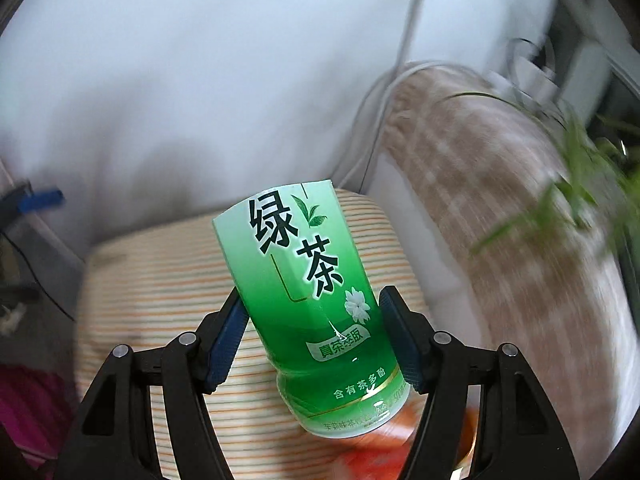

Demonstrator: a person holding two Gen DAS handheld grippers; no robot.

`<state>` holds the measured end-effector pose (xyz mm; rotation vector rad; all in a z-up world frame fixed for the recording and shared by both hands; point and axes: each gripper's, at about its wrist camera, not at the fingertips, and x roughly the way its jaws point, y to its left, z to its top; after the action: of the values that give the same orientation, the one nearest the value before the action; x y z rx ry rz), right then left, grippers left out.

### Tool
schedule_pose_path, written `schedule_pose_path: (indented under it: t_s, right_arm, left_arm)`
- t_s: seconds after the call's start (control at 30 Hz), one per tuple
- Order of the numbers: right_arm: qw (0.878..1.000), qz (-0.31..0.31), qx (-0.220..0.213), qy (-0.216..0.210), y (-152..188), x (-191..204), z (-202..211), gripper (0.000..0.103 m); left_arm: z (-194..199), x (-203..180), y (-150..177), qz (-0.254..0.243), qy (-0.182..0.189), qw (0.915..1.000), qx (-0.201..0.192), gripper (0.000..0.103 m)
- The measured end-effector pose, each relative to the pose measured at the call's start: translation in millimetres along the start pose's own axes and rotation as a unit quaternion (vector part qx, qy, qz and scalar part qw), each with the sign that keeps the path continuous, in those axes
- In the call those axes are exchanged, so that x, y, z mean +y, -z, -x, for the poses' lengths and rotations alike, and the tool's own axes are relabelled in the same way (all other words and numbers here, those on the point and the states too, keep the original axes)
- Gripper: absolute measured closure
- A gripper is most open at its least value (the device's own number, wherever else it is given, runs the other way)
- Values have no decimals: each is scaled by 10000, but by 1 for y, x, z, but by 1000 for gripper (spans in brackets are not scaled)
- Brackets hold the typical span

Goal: Flip cup upright
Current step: 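Lift the green bottle with the right gripper and rotate it upright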

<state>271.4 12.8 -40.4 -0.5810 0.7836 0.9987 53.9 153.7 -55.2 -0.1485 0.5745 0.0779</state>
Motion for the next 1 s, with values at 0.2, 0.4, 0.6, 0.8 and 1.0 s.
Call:
schedule_pose_path:
  t_s: [0.2,0.4,0.6,0.8,1.0]
  right_arm:
    - [9940,-1046,-332,30,39,17,46,37]
    - [9757,-2075,-699,50,88,26,114,37]
    - [9460,-3103,-934,103,142,27,152,37]
    - [9062,-4116,-964,-17,206,30,165,37]
    - [8498,-5213,-745,-249,274,28,132,37]
  left_arm:
    - [18,-18,4,-128,210,9997,-54,6]
    - [36,-41,11,-261,504,9983,-93,6]
    - [45,-66,16,-430,829,9956,-33,6]
    - [37,-91,21,-471,1247,9907,270,6]
    - [14,-118,30,-557,1552,9837,720,6]
